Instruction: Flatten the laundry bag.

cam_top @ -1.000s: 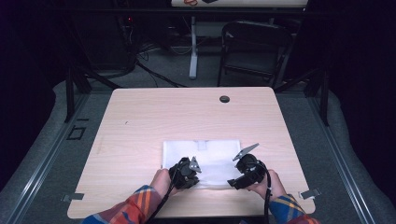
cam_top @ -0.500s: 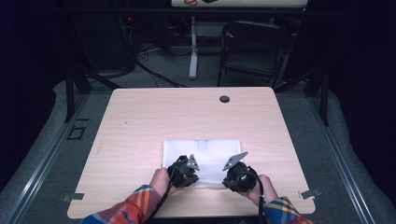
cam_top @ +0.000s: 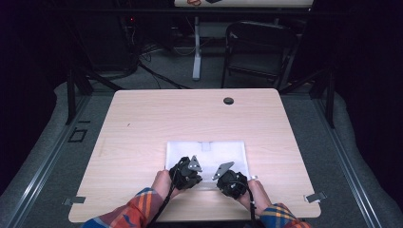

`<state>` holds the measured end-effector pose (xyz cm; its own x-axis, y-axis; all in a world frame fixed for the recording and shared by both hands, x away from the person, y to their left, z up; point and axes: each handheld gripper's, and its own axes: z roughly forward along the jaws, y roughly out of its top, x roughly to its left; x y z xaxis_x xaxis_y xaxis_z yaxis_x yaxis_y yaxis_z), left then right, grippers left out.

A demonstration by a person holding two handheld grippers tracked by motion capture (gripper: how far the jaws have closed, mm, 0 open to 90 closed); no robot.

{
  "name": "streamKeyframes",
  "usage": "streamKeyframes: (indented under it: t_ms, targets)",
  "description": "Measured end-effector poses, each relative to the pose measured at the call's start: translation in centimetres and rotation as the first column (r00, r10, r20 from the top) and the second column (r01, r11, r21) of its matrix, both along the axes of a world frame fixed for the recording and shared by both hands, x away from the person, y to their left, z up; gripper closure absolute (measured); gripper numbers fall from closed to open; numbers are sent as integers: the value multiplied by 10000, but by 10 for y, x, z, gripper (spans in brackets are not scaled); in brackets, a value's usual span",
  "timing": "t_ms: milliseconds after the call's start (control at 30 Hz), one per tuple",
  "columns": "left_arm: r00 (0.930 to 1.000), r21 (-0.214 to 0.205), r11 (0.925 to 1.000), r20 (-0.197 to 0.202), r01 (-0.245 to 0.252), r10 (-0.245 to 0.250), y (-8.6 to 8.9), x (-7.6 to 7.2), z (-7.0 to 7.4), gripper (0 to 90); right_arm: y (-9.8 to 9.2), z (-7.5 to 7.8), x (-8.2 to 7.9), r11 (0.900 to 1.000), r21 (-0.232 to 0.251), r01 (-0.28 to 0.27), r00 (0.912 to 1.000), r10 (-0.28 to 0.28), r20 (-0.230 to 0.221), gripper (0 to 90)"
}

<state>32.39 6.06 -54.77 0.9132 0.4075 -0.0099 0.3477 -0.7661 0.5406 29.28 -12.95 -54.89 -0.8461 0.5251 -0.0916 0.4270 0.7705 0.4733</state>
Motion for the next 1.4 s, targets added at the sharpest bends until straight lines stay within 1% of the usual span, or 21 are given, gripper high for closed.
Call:
streamKeyframes:
  t_ms: [67, 100, 167, 200, 233, 333, 467, 500, 533, 667, 767, 800, 967, 1000, 1033, 1067, 1200, 1267, 1300, 1367, 1400]
  targets:
    - [10000, 13, 10000, 15, 25, -25, 0, 0, 0, 879, 0, -1, 1, 9999, -8, 107, 9999, -107, 133, 900]
    - [10000, 1, 10000, 9, 44, -44, 0, 1, 1, 879, -1, -2, 2, 10000, -19, 83, 9999, -83, 80, 900]
    - [10000, -18, 10000, -38, 25, -25, 0, 0, 1, 879, -1, -4, 3, 9998, 6, 206, 9997, -206, 143, 900]
    - [10000, -75, 10000, -47, -1, 1, 0, 0, 1, 879, -2, -5, 4, 9998, -136, 133, 9999, -131, 100, 900]
    - [10000, -102, 9999, -38, -5, 5, 0, 0, 1, 879, -1, -7, 5, 9997, 40, 225, 9997, -225, 101, 900]
    - [10000, -127, 9999, -54, -30, 29, 0, 0, 1, 879, 0, -10, 7, 9997, 73, 248, 9997, -249, 78, 900]
    - [10000, -123, 9999, -55, -37, 36, 1, 0, 3, 879, -1, -10, 7, 9997, 81, 233, 9997, -233, 29, 900]
    - [10000, -113, 9999, -53, -41, 40, 1, 0, 3, 879, -2, -9, 8, 9998, 31, 182, 9998, -182, -46, 900]
    - [10000, -105, 9999, -44, -64, 63, 1, 0, 4, 879, -2, -10, 8, 9996, 100, 269, 9996, -269, -52, 900]
    - [9998, -262, 9994, -61, -216, 214, 1, -1, 6, 879, -3, -10, 9, 9995, 166, 278, 9996, -276, -96, 900]
    - [9997, -237, 9994, -27, -245, 245, 2, 0, 8, 879, -3, -10, 9, 9992, 250, 303, 9994, -300, -154, 900]
    - [9995, -220, 9993, -102, -290, 288, 2, -1, 9, 879, -3, -10, 9, 9992, 255, 292, 9994, -287, -195, 900]
    - [9991, -268, 9988, -159, -402, 397, 3, -1, 13, 880, -3, -9, 8, 9996, 165, 241, 9993, -236, -301, 900]
    - [9989, -339, 9984, -156, -458, 453, 3, -1, 14, 880, -3, -9, 7, 9997, 93, 241, 9992, -238, -309, 900]
    - [9988, -327, 9983, -133, -473, 469, 4, -1, 15, 880, -3, -9, 7, 9996, 191, 221, 9992, -214, -343, 900]
    - [9986, -388, 9979, -144, -521, 515, 4, -1, 16, 880, -3, -9, 8, 9998, 114, 137, 9992, -133, -384, 900]
    - [9977, -566, 9962, -188, -658, 648, 6, -1, 20, 880, -3, -9, 6, 9996, 202, 181, 9990, -172, -424, 900]
    - [9979, -502, 9966, -132, -647, 641, 7, 0, 22, 880, -3, -9, 6, 9997, 210, 148, 9989, -139, -456, 900]
    - [9978, -510, 9966, -153, -652, 645, 7, 0, 23, 880, -3, -8, 6, 9999, 71, 128, 9991, -125, -399, 900]
    - [9972, -570, 9956, -82, -746, 743, 7, 1, 23, 880, -3, -9, 5, 9999, 123, 90, 9992, -85, -402, 900]
    - [9974, -501, 9961, -76, -721, 719, 8, 2, 24, 880, -3, -9, 5, 9999, 89, 69, 9992, -65, -397, 900]
